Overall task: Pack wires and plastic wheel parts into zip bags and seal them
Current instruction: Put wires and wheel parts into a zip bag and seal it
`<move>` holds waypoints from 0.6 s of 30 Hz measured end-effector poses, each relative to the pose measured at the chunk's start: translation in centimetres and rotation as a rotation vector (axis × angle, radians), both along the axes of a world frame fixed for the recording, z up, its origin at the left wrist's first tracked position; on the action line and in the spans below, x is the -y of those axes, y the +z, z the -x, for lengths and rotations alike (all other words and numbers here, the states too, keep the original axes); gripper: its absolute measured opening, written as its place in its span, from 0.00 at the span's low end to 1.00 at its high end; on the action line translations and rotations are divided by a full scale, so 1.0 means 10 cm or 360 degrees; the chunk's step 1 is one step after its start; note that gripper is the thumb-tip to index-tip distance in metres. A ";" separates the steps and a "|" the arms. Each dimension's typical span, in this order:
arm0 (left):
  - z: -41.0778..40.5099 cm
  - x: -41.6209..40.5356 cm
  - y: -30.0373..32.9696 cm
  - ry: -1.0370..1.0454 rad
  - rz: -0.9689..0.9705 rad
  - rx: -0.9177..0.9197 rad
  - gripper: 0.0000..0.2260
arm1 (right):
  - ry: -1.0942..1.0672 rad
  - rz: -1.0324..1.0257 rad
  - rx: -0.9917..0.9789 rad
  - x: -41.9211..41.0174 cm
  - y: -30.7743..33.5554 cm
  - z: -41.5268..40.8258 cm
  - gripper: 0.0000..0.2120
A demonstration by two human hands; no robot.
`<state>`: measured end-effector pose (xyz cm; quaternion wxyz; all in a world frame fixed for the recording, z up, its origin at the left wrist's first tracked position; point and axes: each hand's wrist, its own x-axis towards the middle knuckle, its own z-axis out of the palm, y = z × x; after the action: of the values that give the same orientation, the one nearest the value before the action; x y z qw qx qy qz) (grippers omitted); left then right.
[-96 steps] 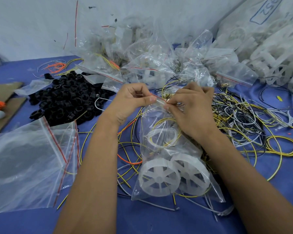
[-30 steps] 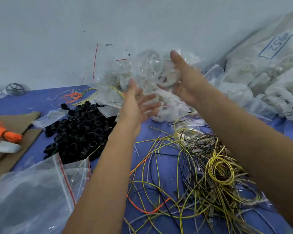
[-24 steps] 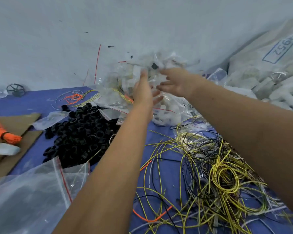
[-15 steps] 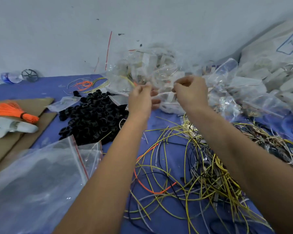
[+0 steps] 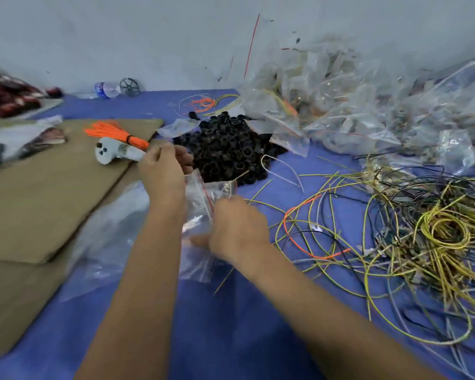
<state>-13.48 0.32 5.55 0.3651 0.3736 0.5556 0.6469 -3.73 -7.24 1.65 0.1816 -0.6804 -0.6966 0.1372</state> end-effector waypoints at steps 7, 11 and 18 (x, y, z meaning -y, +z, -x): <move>0.17 0.03 -0.12 0.0195 0.0037 0.0100 0.14 | -0.0202 -0.0102 -0.0660 -0.17 0.01 -0.23 0.12; -0.14 0.02 -0.09 0.0104 -0.0103 -0.0013 0.14 | -0.0321 -0.0240 -0.1482 -0.23 0.11 -0.62 0.09; -1.07 0.13 -0.19 -0.0470 -0.0184 -0.0447 0.13 | -0.0420 -0.0190 -0.1602 -0.05 0.24 -1.31 0.15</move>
<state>-2.73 -0.96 3.69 0.3528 0.5578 0.5022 0.5588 9.39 -6.76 4.07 0.5480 -0.6007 -0.4381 0.3833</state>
